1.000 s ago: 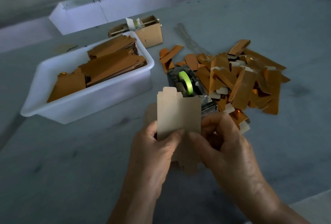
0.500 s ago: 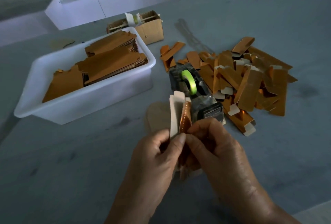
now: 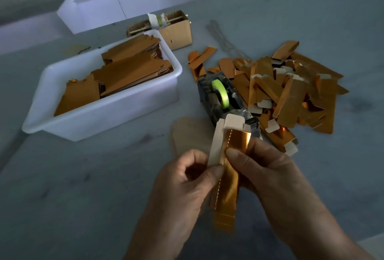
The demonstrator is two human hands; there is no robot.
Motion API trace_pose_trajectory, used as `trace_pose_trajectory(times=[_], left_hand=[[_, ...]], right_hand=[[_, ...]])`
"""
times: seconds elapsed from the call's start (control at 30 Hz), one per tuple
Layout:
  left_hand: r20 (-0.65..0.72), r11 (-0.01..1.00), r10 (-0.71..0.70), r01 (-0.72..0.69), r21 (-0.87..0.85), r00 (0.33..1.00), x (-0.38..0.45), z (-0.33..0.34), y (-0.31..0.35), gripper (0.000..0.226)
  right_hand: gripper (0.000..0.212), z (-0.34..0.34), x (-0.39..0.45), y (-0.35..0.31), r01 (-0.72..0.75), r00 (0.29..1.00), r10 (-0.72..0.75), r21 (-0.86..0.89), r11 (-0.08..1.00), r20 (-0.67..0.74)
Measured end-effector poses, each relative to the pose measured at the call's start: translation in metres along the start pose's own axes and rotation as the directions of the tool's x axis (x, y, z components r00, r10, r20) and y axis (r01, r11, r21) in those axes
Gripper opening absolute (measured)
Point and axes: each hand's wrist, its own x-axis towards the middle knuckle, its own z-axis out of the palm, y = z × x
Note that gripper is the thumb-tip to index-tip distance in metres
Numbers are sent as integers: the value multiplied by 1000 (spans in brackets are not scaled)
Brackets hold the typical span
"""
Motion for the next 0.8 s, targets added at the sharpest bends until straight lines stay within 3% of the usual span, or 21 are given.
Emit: trace_pose_trajectory(times=[0.17,0.33,0.4,0.47,0.53,0.63,0.8], left_hand=[[-267,998,70,-65,26,961,-1,9,-5,9],[-406,941,294,-186,284,865,-4,15,-9,11],[-368,800,459,-196,567,809,-4,18,-9,11],[-242,533,610,-165,830,754,-7,24,-9,20],[-140,359,621,-120,926,771,-12,32,-5,32],[-98,306,481,-62,950,871,-17,40,0,47],[-78,344,542,-136,929,836,-16,41,-2,35]], right_hand=[[27,6,1,1,30,998,-29,14,999,-49],[26,13,0,4,30,995,-25,49,998,-100],[25,17,-1,4,49,993,-43,50,998,-111],[26,20,-2,3,61,992,-57,40,997,-115],[25,22,-2,4,77,990,-72,37,996,-125],[23,23,-2,4,77,987,-70,41,996,-146],[33,21,0,2,81,987,-81,-4,997,-141]])
